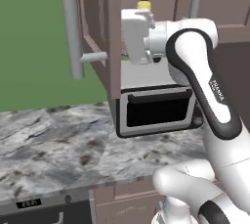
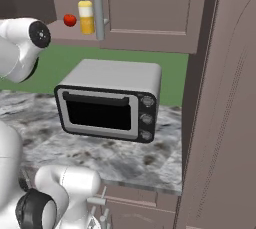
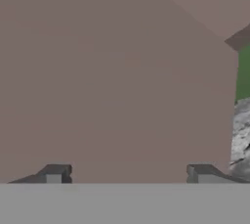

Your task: The dining table condiment station is running low on mustard. Refill the condiment station by opening the cabinet and taking the mustard from the cabinet and placing it on the dining table.

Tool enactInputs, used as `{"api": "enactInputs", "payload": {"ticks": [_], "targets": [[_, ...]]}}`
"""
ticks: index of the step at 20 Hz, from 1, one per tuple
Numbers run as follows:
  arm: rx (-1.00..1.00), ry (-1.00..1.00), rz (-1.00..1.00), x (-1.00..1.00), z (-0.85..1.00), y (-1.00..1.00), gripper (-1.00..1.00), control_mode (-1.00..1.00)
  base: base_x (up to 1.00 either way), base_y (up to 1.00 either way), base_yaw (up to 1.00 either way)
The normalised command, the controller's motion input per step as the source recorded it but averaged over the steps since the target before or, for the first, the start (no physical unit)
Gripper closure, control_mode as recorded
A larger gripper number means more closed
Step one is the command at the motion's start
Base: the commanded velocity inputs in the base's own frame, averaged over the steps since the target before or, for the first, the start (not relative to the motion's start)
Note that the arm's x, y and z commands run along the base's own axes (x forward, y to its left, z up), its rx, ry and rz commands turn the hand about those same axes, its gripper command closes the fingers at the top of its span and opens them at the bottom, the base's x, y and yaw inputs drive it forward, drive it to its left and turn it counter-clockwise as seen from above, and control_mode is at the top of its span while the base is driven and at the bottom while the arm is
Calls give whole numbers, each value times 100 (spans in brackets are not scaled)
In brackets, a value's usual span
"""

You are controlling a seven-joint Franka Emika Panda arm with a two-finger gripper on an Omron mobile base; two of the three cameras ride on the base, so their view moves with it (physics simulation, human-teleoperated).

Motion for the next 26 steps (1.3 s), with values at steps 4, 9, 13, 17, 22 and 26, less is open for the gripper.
{"api": "enactInputs", "payload": {"ticks": [4, 9, 13, 17, 22, 26], "targets": [[-10, -22, 0, -39, 21, 16, -100, -100, 0, 0, 0], [0, -15, -1, -22, 0, -10, -100, -100, 0, 0, 0], [0, -27, -2, -42, 1, -82, -100, -100, 0, 0, 0], [0, -26, -6, -54, 11, -100, -100, -100, 0, 0, 0], [-8, -23, -12, -52, 3, -100, -100, -100, 0, 0, 0], [-26, -19, -30, -24, 0, -100, -100, -100, 0, 0, 0]]}}
